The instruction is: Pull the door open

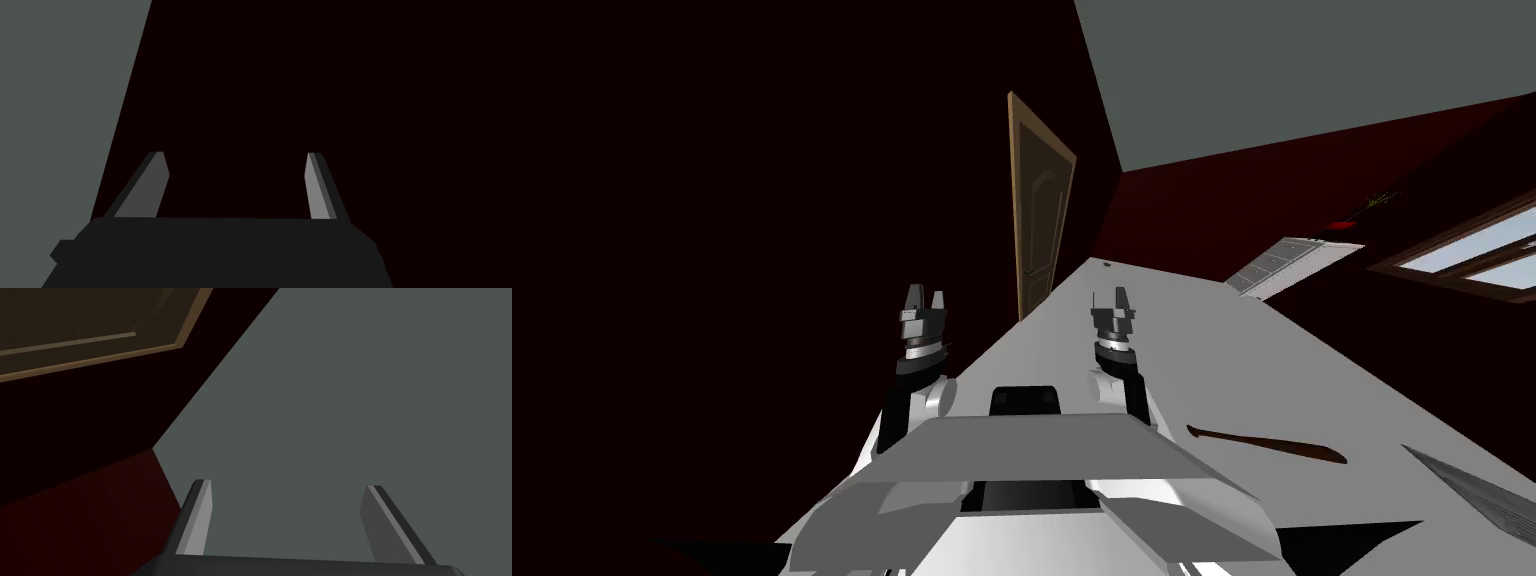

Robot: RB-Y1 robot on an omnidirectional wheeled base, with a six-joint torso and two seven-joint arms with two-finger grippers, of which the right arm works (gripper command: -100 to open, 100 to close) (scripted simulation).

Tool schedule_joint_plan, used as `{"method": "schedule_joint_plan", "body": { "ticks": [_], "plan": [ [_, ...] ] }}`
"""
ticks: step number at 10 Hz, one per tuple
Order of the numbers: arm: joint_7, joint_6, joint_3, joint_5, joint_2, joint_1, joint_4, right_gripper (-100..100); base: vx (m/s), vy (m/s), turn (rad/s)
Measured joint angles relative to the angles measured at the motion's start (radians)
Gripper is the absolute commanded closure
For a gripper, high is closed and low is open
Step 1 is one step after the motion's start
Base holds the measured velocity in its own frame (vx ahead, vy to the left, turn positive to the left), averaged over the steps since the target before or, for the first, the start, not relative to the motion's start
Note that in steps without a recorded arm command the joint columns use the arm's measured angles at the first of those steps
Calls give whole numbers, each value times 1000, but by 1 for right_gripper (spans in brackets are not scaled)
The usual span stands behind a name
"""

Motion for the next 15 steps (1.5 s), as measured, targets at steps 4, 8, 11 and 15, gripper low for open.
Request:
{"method": "schedule_joint_plan", "body": {
  "ticks": [4,8,11,15],
  "plan": [
    [-8,-11,11,-11,-28,-26,68,-100,104,-40,87],
    [-15,-35,35,-24,-62,-68,179,-100,129,-53,127],
    [-24,-38,51,-38,-94,-104,257,-100,130,-67,133],
    [-33,-54,72,-51,-125,-136,349,-100,89,-60,104]
  ]
}}
